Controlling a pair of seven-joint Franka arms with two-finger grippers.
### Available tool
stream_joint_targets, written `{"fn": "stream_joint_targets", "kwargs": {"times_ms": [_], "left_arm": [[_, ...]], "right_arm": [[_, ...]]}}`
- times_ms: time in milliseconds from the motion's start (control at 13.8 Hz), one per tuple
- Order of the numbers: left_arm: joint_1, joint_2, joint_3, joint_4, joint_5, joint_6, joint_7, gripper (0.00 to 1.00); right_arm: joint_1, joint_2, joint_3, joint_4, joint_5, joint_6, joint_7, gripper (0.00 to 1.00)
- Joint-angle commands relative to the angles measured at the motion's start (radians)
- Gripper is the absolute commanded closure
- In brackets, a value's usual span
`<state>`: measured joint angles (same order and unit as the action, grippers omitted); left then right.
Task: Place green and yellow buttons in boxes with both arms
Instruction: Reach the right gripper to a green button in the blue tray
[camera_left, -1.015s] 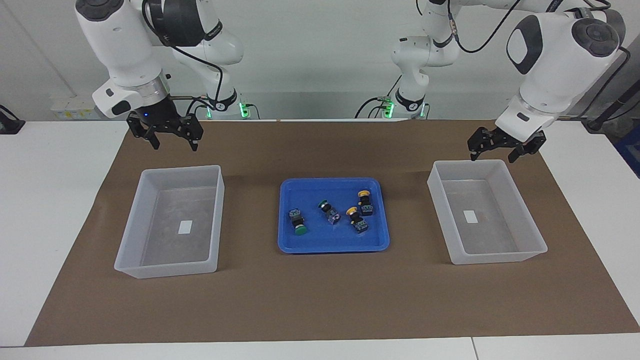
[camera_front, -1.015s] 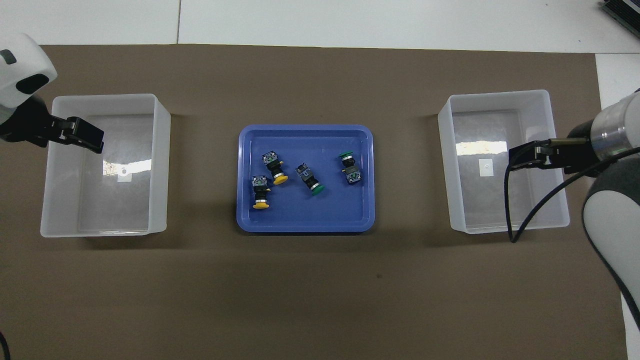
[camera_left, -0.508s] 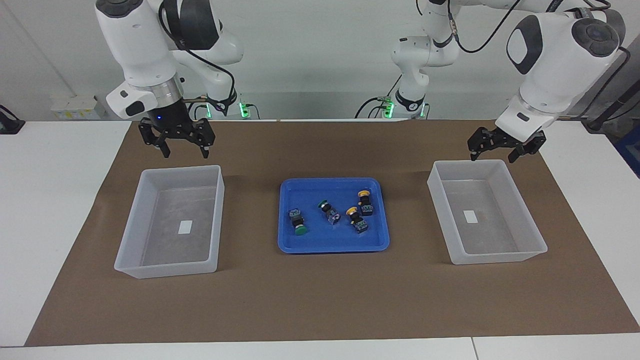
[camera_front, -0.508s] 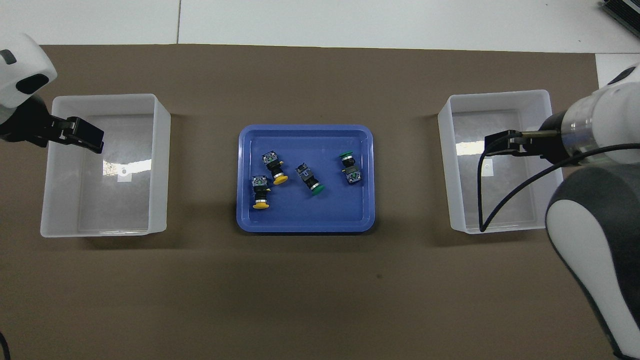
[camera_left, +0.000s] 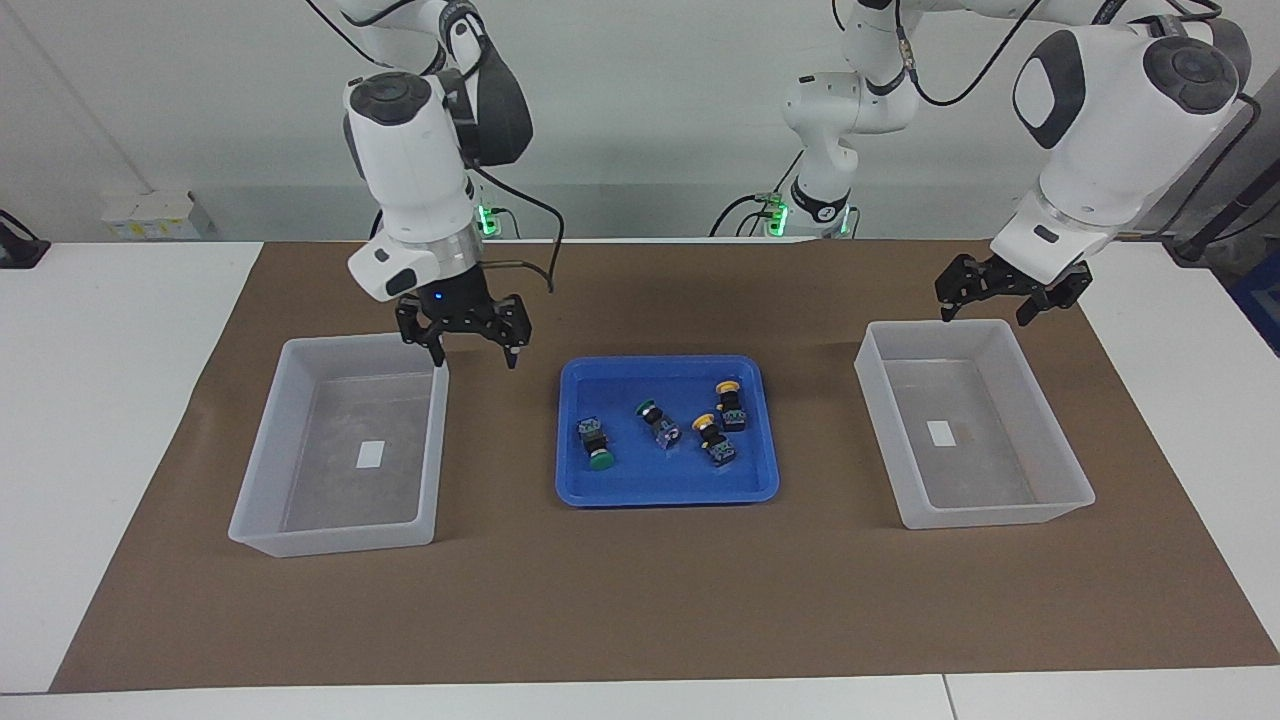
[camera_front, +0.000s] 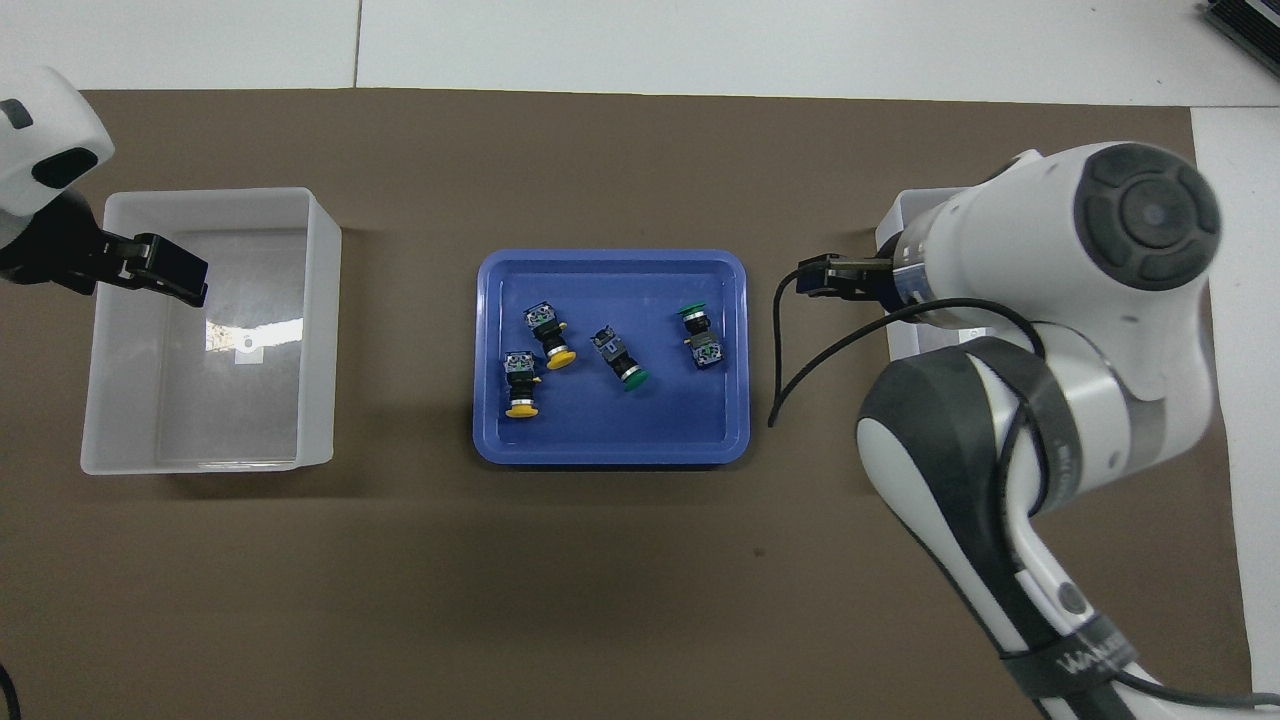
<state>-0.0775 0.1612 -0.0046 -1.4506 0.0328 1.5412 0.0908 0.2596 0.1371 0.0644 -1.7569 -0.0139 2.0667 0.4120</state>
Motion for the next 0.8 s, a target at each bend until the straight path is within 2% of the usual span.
{"fn": "stream_joint_targets", "kwargs": {"times_ms": [0, 290, 508, 725], "left_arm": [[0.001, -0.032, 0.0, -0.04, 0.018, 0.023, 0.004, 0.0], [-0.018, -0.049, -0.003, -0.051, 0.018, 0.013, 0.0, 0.0], [-0.012, -0.054, -0.006, -0.051, 0.018, 0.013, 0.001, 0.0], [-0.016, -0.06, -0.006, -0.054, 0.018, 0.016, -0.002, 0.0]], "right_arm": [[0.047, 0.083, 0.0, 0.0, -0.006, 0.111, 0.031, 0.0], [0.134, 0.174, 0.0, -0.004, -0.024, 0.213, 0.027, 0.0], [0.139, 0.19, 0.0, -0.074, -0.066, 0.3, -0.001, 0.0], [0.158, 0.211, 0.0, -0.114, -0.078, 0.319, -0.099, 0.0]]}}
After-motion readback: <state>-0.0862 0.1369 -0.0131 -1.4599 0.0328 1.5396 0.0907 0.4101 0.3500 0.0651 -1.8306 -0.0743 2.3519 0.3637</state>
